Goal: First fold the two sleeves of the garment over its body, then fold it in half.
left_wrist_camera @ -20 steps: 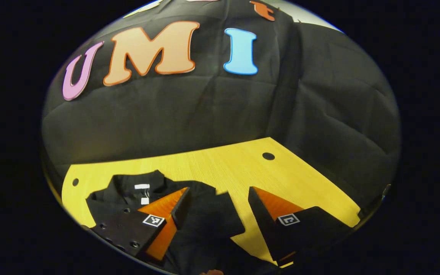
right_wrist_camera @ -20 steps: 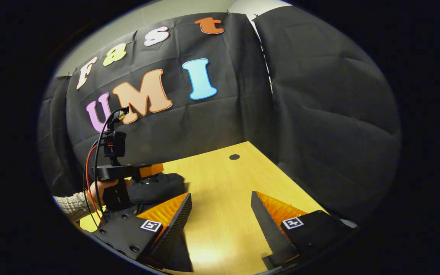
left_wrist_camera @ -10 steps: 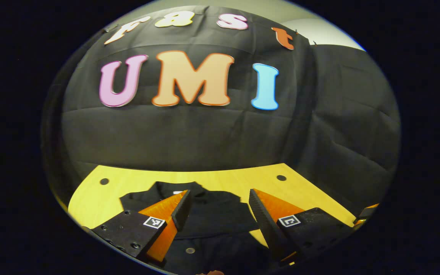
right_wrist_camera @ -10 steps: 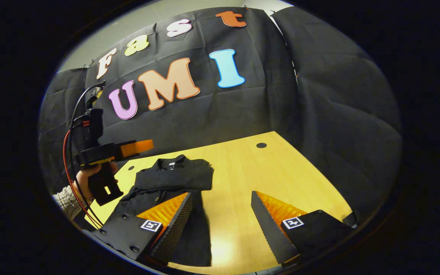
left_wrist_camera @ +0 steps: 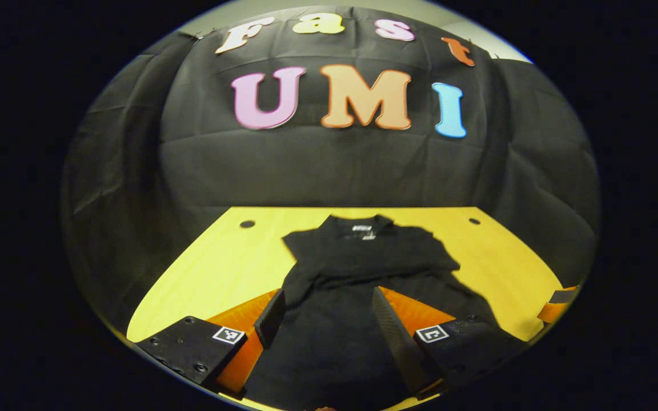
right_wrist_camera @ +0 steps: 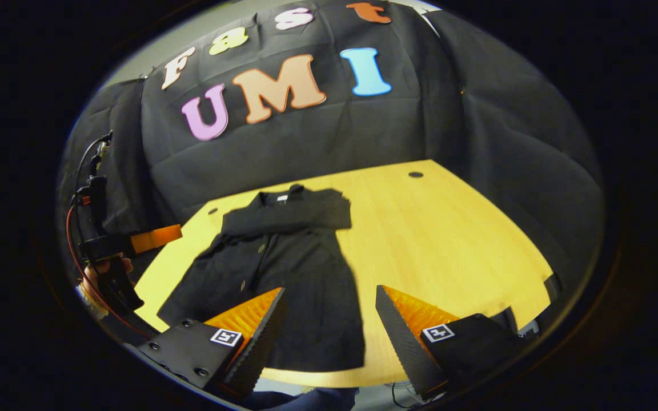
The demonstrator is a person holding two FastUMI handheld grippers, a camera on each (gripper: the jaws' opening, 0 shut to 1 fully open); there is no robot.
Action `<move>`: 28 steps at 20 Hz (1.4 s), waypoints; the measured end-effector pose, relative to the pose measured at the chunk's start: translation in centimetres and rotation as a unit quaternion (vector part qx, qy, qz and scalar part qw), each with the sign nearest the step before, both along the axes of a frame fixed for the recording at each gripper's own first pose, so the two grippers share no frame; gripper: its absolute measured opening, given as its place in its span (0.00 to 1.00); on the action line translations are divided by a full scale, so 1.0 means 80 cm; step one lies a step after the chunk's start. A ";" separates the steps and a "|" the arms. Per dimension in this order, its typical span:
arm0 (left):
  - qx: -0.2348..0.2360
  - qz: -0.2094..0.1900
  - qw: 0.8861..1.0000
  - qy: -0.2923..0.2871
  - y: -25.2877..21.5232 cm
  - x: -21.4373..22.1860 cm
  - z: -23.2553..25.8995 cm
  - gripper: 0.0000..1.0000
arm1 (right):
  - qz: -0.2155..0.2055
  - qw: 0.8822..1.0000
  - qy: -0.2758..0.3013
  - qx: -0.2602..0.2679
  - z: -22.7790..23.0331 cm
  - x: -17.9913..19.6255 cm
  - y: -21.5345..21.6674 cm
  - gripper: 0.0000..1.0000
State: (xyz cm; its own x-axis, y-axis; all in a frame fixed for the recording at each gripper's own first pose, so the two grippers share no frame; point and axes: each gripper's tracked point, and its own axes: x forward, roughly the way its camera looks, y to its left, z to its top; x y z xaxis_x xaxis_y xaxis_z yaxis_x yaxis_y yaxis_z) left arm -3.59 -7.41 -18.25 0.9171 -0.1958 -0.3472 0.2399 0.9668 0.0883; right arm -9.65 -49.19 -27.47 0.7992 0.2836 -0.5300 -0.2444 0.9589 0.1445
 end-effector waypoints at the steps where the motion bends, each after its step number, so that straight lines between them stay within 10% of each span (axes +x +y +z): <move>1: 0.008 0.008 1.000 0.016 0.019 -0.013 -0.017 0.93 | 0.002 1.000 0.009 -0.005 -0.015 -0.012 0.006 0.99; 6: 0.075 0.020 0.995 0.056 0.084 -0.059 -0.084 0.94 | 0.012 0.998 0.048 -0.028 -0.073 -0.038 0.035 0.99; 28: 0.036 0.030 0.990 0.136 0.130 -0.110 -0.176 0.95 | -0.004 0.994 0.062 -0.090 -0.138 -0.052 0.043 0.88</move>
State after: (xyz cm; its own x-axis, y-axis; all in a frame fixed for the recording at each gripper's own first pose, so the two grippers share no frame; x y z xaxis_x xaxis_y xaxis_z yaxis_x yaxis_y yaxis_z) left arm -12.41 3.01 -32.33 0.7969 -0.1101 -0.5940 0.2074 0.9734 0.0978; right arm -13.78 -45.72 -38.55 0.7258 0.1693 -0.6667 -0.2279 0.9737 -0.0009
